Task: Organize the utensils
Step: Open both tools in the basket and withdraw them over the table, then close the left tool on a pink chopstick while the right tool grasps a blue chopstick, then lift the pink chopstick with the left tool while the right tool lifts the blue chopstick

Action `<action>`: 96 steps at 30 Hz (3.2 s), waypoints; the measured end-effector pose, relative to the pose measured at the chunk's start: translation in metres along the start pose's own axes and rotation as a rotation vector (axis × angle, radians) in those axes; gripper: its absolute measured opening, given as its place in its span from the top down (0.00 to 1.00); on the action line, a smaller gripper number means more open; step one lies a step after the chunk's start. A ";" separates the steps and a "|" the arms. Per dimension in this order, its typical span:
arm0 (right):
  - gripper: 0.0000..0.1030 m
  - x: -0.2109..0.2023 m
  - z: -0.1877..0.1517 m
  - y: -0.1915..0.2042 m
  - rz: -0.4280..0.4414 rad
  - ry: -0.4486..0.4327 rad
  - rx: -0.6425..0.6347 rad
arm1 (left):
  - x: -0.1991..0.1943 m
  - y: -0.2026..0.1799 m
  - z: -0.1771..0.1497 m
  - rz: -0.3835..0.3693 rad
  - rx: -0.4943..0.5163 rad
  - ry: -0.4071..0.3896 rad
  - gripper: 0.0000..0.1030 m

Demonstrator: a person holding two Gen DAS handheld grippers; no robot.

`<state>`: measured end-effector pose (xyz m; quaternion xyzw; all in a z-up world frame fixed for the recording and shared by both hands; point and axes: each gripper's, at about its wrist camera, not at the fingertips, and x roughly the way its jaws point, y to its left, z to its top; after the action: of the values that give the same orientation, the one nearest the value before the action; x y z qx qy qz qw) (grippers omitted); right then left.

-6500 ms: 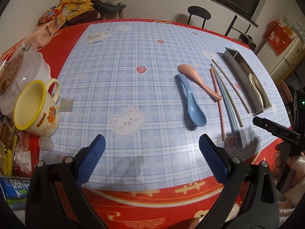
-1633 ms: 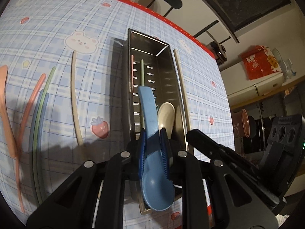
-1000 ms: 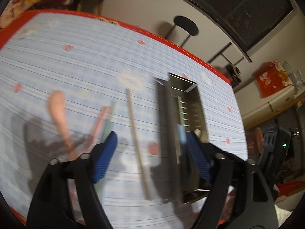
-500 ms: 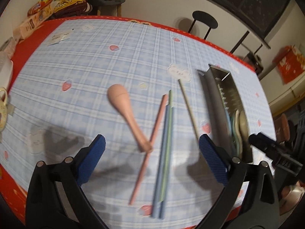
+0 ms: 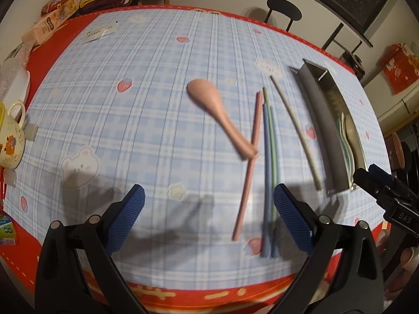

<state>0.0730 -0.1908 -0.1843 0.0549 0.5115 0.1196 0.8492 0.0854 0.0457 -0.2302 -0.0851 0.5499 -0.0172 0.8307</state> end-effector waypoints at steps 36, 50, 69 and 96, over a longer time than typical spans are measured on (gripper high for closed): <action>0.56 0.084 0.002 0.071 -0.084 0.201 -0.151 | 0.030 0.032 -0.012 -0.094 0.051 -0.022 0.06; 0.57 0.084 0.006 0.079 -0.077 0.188 -0.172 | 0.030 0.028 -0.012 -0.090 0.051 -0.024 0.06; 0.89 0.082 0.002 0.068 -0.078 0.169 -0.141 | 0.030 -0.004 0.000 -0.147 0.215 -0.052 0.41; 0.92 0.076 -0.010 0.059 -0.016 0.139 -0.155 | 0.084 -0.049 0.029 -0.201 0.304 0.033 0.79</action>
<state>0.0898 -0.1142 -0.2409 -0.0237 0.5586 0.1553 0.8144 0.1486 -0.0094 -0.2874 -0.0127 0.5434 -0.1846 0.8188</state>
